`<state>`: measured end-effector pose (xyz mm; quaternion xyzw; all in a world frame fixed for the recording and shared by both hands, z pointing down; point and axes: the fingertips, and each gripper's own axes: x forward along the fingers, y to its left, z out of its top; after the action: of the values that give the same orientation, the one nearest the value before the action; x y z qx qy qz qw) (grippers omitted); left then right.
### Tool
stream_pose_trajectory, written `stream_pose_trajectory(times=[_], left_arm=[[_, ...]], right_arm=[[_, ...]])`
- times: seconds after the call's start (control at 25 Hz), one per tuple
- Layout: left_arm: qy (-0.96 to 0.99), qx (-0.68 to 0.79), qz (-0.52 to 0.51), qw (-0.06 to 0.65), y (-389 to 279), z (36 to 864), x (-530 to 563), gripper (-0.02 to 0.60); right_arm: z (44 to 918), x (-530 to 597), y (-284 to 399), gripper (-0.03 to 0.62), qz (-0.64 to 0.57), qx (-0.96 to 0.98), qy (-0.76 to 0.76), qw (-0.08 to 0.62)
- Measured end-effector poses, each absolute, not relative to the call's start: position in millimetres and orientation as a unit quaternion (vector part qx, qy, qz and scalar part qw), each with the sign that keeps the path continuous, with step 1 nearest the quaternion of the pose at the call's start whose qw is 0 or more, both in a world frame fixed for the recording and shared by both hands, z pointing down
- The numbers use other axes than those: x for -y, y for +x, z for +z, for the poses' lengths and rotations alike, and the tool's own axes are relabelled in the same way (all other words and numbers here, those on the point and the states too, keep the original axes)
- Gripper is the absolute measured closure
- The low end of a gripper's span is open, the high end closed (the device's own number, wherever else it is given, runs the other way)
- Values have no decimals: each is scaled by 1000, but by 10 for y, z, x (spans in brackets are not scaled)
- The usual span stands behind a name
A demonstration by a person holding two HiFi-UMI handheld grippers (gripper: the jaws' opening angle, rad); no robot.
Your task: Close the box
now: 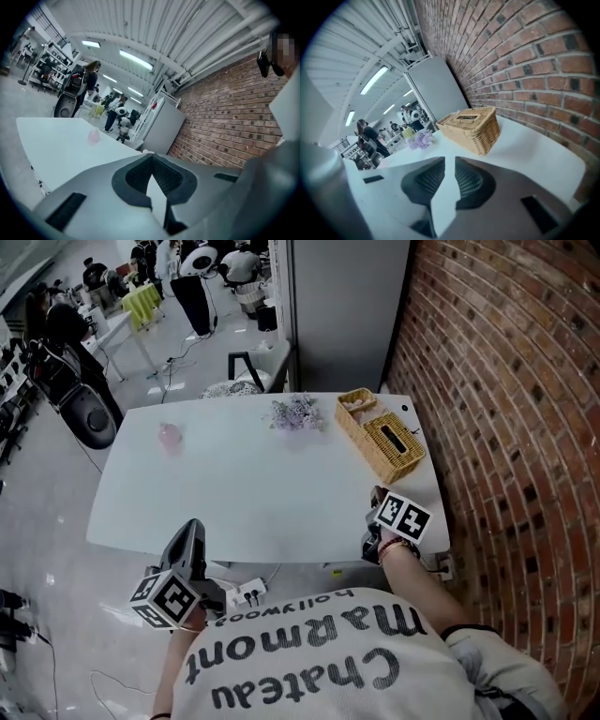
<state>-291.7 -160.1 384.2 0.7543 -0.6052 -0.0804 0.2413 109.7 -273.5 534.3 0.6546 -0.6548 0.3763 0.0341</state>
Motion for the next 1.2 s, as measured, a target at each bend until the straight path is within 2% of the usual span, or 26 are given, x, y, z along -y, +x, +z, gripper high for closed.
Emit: stream_pose_trajectory(times=[0.2,0.4,0.56,0.72,1.0,1.2], left_arm=[[762,591,-85,252,-2933,3894,1457,580],[759,593,-93,250,-2908,3825,1338,580],[765,591,-88,240,-2733,3782,1256,580],[773,594,-84,208,-2544,3610,1149,580],[765,609,-86,193,-2077,3555,871,580],[773,598,-85,195,-1670,3579,644,580]], right_arm=[[5004,2504,298,582,389,738,551,-13],[4387,2270,-211,591,344,805,481,-37],[3884,2095,-387,591,302,849,425,-86],[3519,1950,-361,591,275,866,398,-125],[3334,1589,2,591,202,889,405,-74],[3413,1378,413,591,198,882,425,-51]])
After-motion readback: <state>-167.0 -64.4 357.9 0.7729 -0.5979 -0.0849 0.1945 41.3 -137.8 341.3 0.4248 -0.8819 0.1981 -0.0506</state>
